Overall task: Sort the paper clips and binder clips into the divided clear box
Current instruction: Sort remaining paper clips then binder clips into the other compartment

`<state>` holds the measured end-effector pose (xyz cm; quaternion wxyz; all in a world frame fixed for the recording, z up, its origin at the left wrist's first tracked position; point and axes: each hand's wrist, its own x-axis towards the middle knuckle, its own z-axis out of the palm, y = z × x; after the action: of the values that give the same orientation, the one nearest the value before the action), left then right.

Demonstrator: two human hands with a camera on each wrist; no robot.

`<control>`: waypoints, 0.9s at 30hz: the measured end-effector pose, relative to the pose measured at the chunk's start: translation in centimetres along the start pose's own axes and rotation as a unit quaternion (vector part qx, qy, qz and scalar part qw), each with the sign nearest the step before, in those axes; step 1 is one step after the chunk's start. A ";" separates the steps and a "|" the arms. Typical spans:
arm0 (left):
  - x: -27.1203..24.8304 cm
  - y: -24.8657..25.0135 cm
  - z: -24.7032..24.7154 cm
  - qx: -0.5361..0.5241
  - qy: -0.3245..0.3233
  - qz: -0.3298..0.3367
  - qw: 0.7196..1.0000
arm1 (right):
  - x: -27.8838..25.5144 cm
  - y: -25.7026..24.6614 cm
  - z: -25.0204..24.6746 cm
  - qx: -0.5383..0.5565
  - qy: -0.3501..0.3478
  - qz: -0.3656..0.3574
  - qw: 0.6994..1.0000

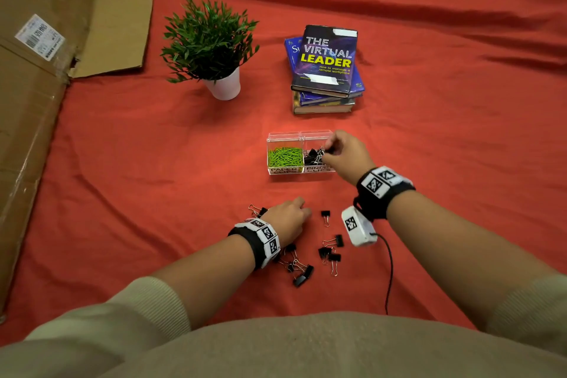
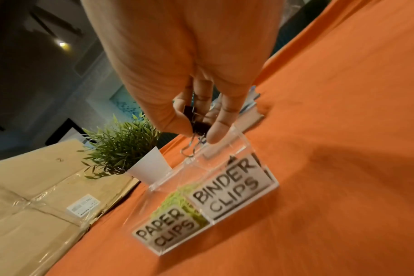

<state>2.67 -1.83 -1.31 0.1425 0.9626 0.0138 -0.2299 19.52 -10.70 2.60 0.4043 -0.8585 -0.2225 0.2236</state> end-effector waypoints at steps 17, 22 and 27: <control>5.6 -0.9 -7.8 -0.198 0.194 -0.016 0.961 | -5.5 4.0 0.9 -0.231 -0.147 0.001 0.962; 7.9 -0.7 -8.9 -0.155 0.166 -0.022 0.974 | -7.2 5.7 2.4 -0.279 -0.210 -0.034 0.937; 7.2 -0.4 -6.9 -0.091 0.178 0.012 0.980 | -7.3 5.9 2.5 -0.272 -0.204 -0.046 0.939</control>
<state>12.06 0.23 1.21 0.2278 0.9712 0.0483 -0.0507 13.45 -16.76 -2.02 0.1114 -0.8605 -0.3914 0.3065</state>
